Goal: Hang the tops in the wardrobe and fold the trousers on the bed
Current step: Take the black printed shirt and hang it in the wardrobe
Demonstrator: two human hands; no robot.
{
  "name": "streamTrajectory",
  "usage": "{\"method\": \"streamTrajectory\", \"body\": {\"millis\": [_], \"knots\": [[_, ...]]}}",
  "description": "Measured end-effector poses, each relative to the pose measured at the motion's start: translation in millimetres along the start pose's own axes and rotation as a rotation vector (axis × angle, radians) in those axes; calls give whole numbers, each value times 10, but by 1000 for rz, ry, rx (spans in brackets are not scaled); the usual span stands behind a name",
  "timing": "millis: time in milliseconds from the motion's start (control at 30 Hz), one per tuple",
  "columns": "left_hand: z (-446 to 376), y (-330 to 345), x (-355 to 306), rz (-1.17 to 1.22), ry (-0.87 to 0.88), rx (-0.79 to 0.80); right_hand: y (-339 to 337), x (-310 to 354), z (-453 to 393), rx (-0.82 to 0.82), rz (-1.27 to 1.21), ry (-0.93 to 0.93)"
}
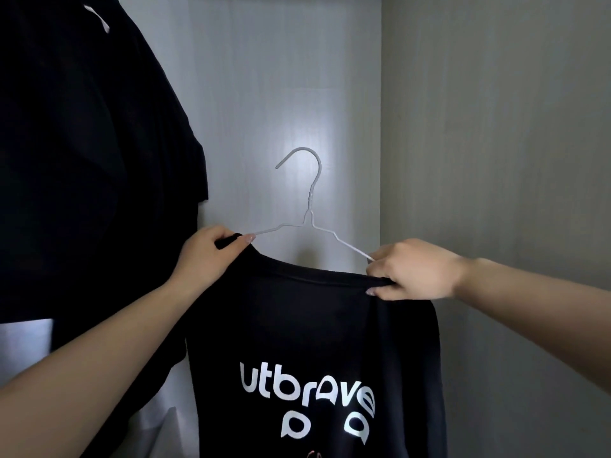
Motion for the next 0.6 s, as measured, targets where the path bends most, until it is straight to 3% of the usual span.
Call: {"method": "streamTrajectory", "body": {"millis": [133, 300, 367, 500, 600], "knots": [[-92, -118, 106, -65, -34, -112, -76, -172, 18, -190, -355, 83], [-217, -164, 320, -214, -149, -148, -87, -227, 20, -272, -1047, 285], [-243, -141, 330, -252, -171, -138, -3, -166, 24, -220, -1281, 359], [-314, -33, 332, -257, -225, -63, 110, 117, -14, -111, -1732, 318], [-344, 77, 352, -168, -276, 8, -13, 208, -109, -247, -1941, 250]]}}
Point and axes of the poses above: each hand's wrist, its own z-axis away from the middle knuckle, its own y-axis out of the palm, x = y × z, the point moved 10 cm from there along -z, towards the middle knuckle, and after that the axes turned 9 degrees about -y, right-handed, at the moved point
